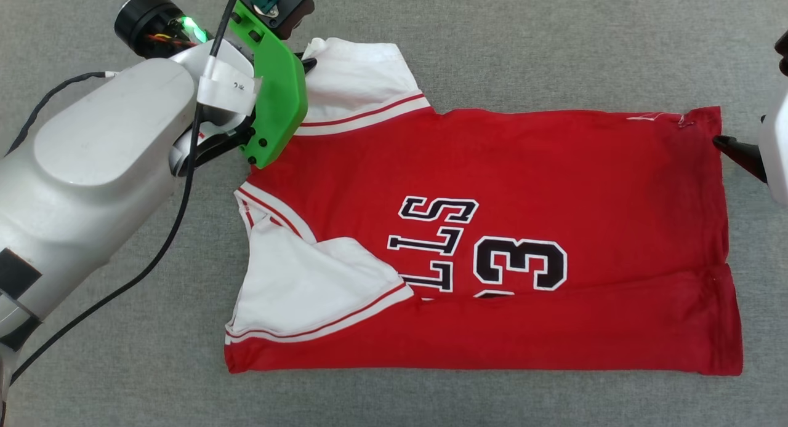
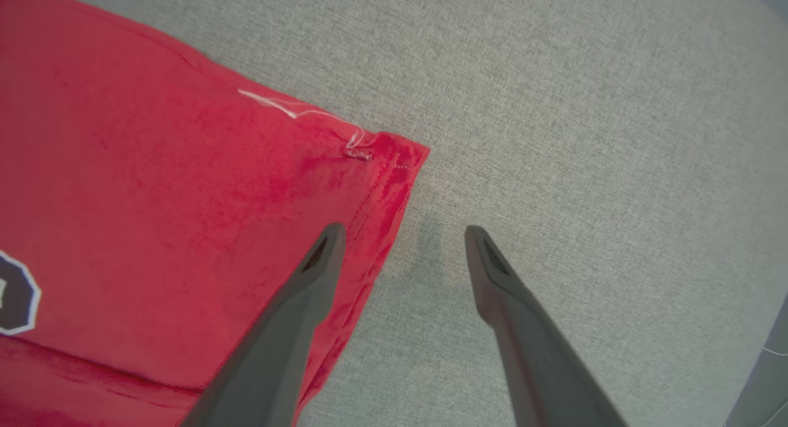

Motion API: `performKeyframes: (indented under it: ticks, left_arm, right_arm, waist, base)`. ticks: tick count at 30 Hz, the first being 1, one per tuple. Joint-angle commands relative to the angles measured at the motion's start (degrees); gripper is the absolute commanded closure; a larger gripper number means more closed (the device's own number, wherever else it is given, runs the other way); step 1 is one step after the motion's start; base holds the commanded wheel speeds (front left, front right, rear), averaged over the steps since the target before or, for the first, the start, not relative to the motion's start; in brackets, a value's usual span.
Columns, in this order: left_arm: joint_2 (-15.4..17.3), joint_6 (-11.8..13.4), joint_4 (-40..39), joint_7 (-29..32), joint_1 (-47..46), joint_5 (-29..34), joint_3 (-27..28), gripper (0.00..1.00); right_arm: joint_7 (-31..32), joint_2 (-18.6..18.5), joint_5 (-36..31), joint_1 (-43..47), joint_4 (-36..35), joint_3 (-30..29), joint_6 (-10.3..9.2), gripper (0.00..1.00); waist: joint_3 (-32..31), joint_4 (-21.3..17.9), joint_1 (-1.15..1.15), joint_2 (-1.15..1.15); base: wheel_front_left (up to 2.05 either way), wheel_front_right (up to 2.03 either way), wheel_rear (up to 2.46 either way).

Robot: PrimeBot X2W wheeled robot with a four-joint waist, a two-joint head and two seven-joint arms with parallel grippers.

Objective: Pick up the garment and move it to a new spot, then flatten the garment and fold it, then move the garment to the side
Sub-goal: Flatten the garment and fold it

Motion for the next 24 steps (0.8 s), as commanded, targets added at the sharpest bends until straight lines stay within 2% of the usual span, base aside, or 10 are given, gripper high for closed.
performKeyframes:
  ticks: [1,8,15,16,17,18,24]
  left_arm:
    - [-0.48,-0.12,-0.26,-0.55,0.24,0.49,0.25,1.0]
    - [-1.06,0.55,-1.79,-1.9,-0.58,1.33,0.54,1.0]
    - [-1.15,1.09,-2.08,-3.4,-0.13,1.17,0.97,1.0]
    - [-1.06,1.11,-2.08,-3.55,0.0,1.11,0.98,1.0]
    - [-0.97,1.11,-2.03,-3.65,0.11,1.05,0.99,1.0]
    - [-0.86,1.11,-1.92,-3.82,0.23,0.94,1.05,1.0]
    - [-0.4,1.12,-0.79,-5.3,1.69,0.12,1.34,1.0]
  right_arm:
    - [0.14,0.61,0.03,-1.75,1.48,0.8,-0.05,0.0]
    - [-2.5,3.7,-0.63,-5.73,10.87,3.06,-0.05,0.0]
    - [-3.27,4.68,1.53,-4.02,15.66,8.88,-0.05,0.0]
    - [-3.69,4.57,2.14,-3.85,16.03,9.28,-0.05,0.57]
    - [-4.18,4.38,2.47,-3.8,16.26,9.55,-0.05,0.91]
    - [-4.94,4.08,2.76,-3.86,16.53,9.77,-0.05,1.0]
    - [-13.43,3.0,4.27,-4.75,16.41,9.15,-0.05,1.0]
  waist:
    - [1.16,0.92,0.0,0.0]
    - [3.64,2.21,0.0,0.0]
    - [4.57,2.55,0.0,0.0]
    - [4.6,2.51,0.0,0.0]
    - [4.58,2.48,0.0,0.0]
    - [4.48,2.42,0.0,0.0]
    - [2.19,1.98,0.0,0.0]
  base:
    - [0.0,0.0,0.0]
    - [0.0,0.0,0.0]
    - [0.0,0.0,0.0]
    - [0.0,0.0,0.0]
    - [0.0,0.0,0.0]
    - [0.0,0.0,0.0]
    - [0.0,0.0,0.0]
